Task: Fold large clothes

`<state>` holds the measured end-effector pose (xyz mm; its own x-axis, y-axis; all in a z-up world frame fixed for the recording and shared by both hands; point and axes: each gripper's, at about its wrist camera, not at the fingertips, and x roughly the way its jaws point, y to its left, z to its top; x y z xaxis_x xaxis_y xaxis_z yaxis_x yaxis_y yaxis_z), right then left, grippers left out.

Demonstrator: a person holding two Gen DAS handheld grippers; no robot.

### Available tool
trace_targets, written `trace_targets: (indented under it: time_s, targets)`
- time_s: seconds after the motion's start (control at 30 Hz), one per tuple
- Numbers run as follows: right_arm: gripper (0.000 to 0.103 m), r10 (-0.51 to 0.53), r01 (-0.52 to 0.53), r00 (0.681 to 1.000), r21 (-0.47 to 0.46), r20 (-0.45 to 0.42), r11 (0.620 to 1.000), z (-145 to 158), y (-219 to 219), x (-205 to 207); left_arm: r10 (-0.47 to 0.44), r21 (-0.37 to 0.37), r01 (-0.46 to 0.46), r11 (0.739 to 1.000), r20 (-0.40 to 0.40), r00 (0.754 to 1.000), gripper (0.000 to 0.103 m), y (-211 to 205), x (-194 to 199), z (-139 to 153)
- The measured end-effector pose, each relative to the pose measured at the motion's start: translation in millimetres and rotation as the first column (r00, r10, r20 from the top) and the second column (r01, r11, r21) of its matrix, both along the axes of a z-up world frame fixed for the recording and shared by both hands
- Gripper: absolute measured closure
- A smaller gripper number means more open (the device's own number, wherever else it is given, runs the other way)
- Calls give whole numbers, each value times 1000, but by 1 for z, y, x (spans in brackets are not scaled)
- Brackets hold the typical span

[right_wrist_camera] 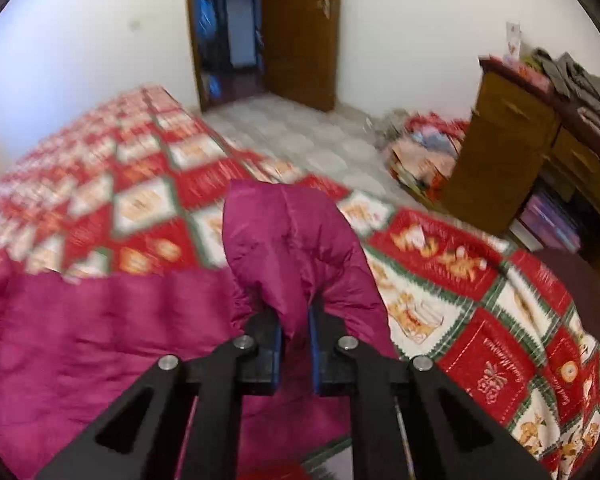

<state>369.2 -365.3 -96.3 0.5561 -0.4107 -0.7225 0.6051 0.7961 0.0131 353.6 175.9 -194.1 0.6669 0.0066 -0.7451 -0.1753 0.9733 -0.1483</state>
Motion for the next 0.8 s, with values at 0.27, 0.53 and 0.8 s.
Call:
trace_targets:
  time_s: [0.27, 0.53, 0.8]
  targets:
    - [90, 361, -368, 908, -6, 212, 930, 82, 153, -5, 0, -1, 0, 1000, 1, 1000, 1, 0, 0, 0]
    - [90, 600, -642, 761, 150, 247, 752, 36, 315, 28, 0, -2, 0, 1000, 3, 1000, 1, 1, 0, 0]
    - [83, 678, -688, 724, 208, 128, 695, -37, 385, 54, -1, -16, 1, 1000, 17, 1000, 1, 2, -2, 1]
